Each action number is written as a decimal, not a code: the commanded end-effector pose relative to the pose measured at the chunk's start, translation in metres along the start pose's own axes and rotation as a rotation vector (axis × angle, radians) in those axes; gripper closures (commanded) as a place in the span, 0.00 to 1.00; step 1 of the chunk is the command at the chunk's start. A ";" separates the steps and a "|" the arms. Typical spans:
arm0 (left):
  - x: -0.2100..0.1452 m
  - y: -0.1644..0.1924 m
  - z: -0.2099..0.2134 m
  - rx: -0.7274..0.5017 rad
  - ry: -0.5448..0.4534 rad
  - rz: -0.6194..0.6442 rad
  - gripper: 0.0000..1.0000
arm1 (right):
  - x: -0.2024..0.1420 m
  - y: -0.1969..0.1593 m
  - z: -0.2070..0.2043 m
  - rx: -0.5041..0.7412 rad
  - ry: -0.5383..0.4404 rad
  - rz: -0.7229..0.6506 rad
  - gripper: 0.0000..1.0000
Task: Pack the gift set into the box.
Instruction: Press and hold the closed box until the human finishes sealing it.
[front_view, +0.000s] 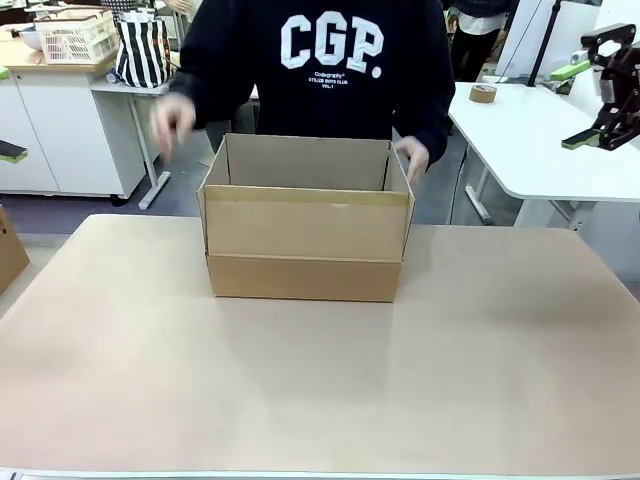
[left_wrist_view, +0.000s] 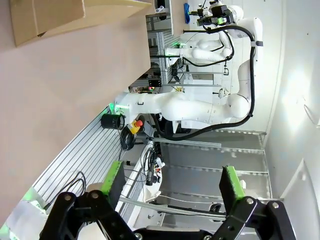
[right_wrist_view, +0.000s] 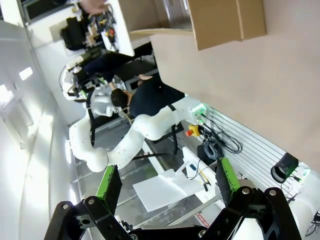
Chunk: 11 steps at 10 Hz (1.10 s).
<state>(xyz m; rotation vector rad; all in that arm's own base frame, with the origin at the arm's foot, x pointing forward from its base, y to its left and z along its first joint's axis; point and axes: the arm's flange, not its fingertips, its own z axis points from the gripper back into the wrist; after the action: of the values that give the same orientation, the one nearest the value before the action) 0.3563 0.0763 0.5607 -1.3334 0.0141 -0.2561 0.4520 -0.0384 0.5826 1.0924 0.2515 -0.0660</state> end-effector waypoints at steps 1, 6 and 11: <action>-0.001 -0.001 0.000 0.003 -0.001 0.003 0.00 | -0.001 0.001 0.000 -0.015 -0.012 -0.015 0.00; -0.001 -0.001 0.000 0.003 -0.001 0.003 0.00 | -0.001 0.001 0.000 -0.015 -0.012 -0.015 0.00; -0.001 -0.001 0.000 0.003 -0.001 0.003 0.00 | -0.001 0.001 0.000 -0.015 -0.012 -0.015 0.00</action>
<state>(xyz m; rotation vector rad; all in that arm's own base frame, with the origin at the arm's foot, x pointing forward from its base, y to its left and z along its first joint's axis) 0.3563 0.0763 0.5607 -1.3334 0.0142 -0.2561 0.4520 -0.0384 0.5826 1.0924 0.2515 -0.0660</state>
